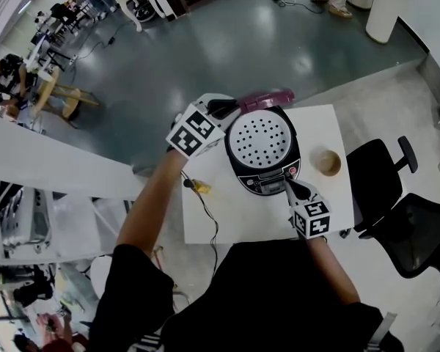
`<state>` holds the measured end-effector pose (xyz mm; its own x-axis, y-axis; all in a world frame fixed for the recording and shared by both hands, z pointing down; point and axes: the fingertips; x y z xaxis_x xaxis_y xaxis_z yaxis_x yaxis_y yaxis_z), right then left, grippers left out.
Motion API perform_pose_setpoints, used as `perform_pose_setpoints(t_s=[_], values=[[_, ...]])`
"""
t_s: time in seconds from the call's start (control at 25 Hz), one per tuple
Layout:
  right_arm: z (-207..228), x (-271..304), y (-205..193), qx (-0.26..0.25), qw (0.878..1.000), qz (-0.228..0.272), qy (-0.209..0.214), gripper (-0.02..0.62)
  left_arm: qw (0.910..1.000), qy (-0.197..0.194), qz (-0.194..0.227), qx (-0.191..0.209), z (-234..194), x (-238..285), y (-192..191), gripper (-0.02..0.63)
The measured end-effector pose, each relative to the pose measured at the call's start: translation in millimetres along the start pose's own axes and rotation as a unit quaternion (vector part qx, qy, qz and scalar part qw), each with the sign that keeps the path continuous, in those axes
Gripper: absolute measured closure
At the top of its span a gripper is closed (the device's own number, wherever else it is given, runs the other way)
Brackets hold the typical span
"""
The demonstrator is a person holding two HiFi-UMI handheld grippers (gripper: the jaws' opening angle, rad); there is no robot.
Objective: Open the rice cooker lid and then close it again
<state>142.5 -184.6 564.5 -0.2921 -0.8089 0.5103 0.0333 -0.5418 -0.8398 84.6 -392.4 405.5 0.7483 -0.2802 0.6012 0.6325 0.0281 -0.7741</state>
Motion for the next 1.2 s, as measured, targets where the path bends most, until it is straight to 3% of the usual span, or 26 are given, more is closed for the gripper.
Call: perform_pose_setpoints(t_s=[0.24, 0.76, 1.2], values=[[-1.2, -8.1, -1.9, -0.005, 1.0, 0.0, -0.007, 0.595, 0.9984, 0.018, -0.007, 0.053, 24.1, 1.9, -10.0, 0.546], [-21.1, -13.2, -22.1, 0.005, 1.0, -0.006, -0.013, 0.595, 0.9984, -0.031, -0.019, 0.044, 85.3, 9.7, -46.0, 0.558], [-25.2, -14.0, -33.6, 0.018, 0.999, -0.007, -0.027, 0.595, 0.9975, -0.045, -0.029, 0.045, 110.8, 20.0, -62.2, 0.56]])
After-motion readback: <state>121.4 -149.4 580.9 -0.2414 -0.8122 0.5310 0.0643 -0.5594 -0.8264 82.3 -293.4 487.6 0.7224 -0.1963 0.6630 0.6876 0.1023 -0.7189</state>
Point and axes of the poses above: the fingertips, and each gripper's own axes: x forward along the fingers, z to its right, y out of its top, and after that the axes turned 7 degrees about -x, right-handed
